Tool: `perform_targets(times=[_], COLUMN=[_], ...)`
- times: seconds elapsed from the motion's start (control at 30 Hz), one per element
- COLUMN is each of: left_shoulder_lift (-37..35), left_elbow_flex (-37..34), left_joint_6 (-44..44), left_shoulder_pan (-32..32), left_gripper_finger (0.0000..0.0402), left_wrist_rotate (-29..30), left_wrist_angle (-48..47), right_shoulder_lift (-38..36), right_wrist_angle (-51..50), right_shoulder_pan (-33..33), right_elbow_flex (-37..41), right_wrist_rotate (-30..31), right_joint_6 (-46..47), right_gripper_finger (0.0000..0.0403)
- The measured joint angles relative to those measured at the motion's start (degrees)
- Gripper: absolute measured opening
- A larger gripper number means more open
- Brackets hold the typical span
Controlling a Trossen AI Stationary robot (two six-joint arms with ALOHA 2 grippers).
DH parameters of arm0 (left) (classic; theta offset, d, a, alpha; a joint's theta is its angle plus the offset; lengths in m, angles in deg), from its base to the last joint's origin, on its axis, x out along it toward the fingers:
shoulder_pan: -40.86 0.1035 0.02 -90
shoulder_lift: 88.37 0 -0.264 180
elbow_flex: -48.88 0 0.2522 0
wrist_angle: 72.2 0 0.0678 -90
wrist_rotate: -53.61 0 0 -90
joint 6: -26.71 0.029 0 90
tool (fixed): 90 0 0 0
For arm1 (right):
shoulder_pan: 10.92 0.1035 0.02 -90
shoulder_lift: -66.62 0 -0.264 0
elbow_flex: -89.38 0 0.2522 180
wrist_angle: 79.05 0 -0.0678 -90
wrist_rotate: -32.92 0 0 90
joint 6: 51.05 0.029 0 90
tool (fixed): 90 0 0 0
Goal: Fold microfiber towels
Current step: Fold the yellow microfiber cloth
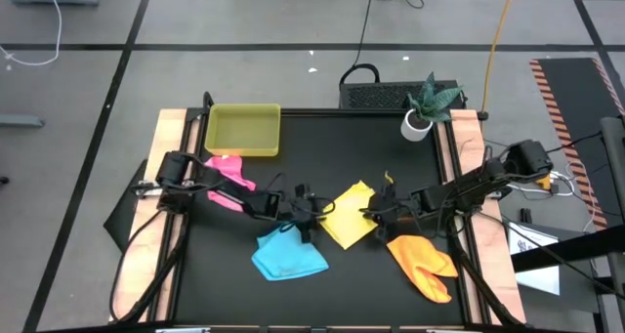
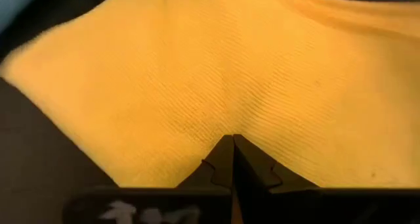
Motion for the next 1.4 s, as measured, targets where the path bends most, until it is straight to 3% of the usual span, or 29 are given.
perform_targets(times=[0.27,0.4,0.5,0.77,1.03,1.23,1.4], left_shoulder_lift=[-2.75,-4.83,-4.90,2.73,7.69,5.77,1.82], left_elbow_flex=[0.13,0.08,0.17,0.54,1.17,1.19,1.04], left_joint_6=[0.00,0.13,0.39,2.32,0.26,1.09,2.06], left_shoulder_pan=[-0.47,-1.38,-2.03,-1.26,0.10,-0.17,-0.78], left_gripper_finger=[0.0163,0.0163,0.0163,0.0163,0.0163,0.0163,0.0163], left_wrist_rotate=[2.01,4.47,4.45,-6.73,-21.73,-23.11,-21.97], left_wrist_angle=[-7.01,-5.86,0.05,18.12,17.79,12.09,8.43], right_shoulder_lift=[-0.07,-1.10,-3.25,-2.05,-0.52,-0.47,-0.54], right_wrist_angle=[4.47,9.93,14.00,18.03,16.93,14.67,18.64], right_shoulder_pan=[0.02,0.51,0.85,-0.37,-1.92,-1.72,-1.49], right_elbow_flex=[3.12,3.42,3.31,3.33,3.39,3.35,3.35], right_wrist_rotate=[0.00,-2.12,-2.77,-0.10,0.03,0.01,0.35], right_joint_6=[2.49,-0.92,-2.93,-5.06,-4.28,-3.12,-3.35], right_gripper_finger=[0.0000,0.0000,0.0000,0.0000,0.0000,0.0000,0.0000])
